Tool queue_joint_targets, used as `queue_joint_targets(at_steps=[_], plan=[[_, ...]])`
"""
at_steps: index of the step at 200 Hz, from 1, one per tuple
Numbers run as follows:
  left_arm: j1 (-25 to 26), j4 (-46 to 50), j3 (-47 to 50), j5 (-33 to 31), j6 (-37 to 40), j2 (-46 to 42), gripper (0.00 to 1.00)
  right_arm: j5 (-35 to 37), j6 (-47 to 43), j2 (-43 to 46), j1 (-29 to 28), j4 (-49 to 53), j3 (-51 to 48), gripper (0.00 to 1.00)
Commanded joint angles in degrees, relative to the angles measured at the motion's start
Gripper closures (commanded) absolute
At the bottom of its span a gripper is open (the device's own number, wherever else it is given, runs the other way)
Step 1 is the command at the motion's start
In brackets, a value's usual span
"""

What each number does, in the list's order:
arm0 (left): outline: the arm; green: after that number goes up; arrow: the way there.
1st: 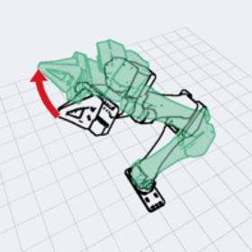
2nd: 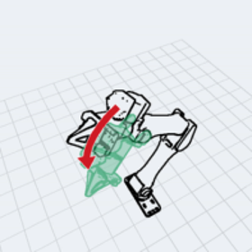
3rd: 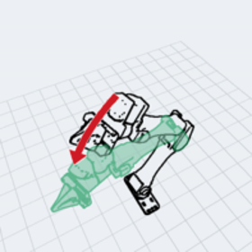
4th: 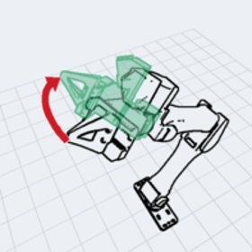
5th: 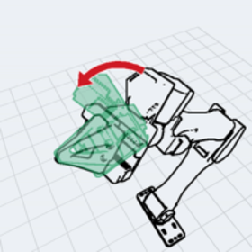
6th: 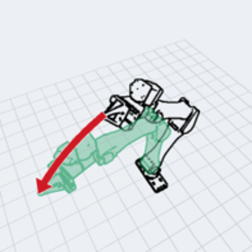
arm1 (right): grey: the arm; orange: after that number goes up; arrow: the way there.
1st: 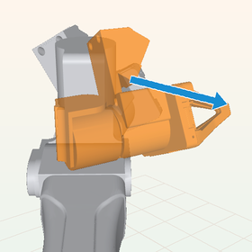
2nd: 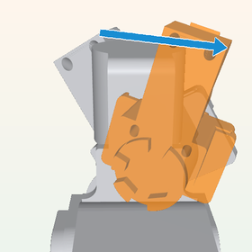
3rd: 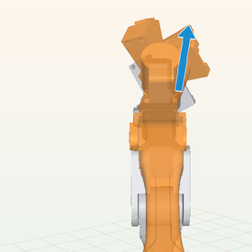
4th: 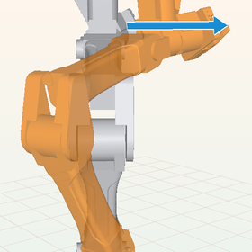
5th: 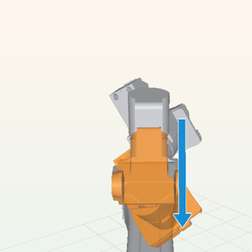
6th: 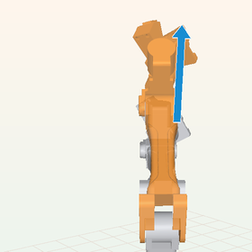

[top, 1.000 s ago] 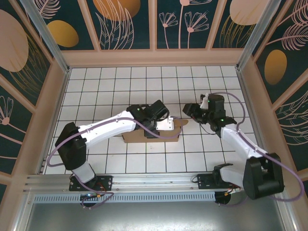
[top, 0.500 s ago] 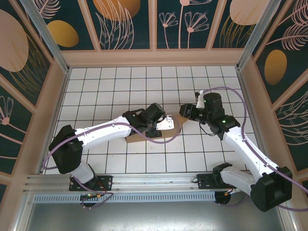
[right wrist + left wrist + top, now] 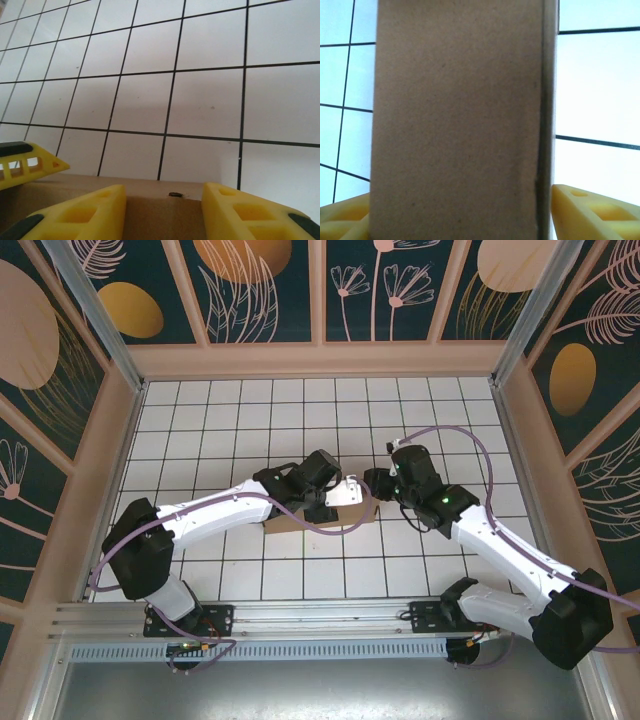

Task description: Fold the paper box

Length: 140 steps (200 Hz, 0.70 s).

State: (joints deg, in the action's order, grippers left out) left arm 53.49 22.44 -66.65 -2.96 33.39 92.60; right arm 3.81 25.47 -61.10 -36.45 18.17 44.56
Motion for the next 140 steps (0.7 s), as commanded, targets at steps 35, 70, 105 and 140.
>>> queue_joint_targets(at_steps=[35, 70, 105, 140], plan=[[-1.3, -3.2, 4.7, 1.9, -2.2, 4.3, 0.31, -1.4, 13.1, 9.0, -1.1, -6.6, -9.4, 0.50], [-1.3, -5.4, 5.7, 3.2, -3.5, 4.1, 0.33, -9.1, 17.9, 9.5, -1.1, -12.9, -13.2, 0.50], [-1.3, -7.9, 7.1, 4.9, -3.6, 3.8, 0.37, -14.4, 16.9, 7.8, -0.7, -15.7, -13.6, 0.60], [-1.2, -11.1, 8.8, 5.6, -4.4, 3.4, 0.40, -14.3, 15.6, 7.5, -0.5, -10.8, -12.4, 0.67]])
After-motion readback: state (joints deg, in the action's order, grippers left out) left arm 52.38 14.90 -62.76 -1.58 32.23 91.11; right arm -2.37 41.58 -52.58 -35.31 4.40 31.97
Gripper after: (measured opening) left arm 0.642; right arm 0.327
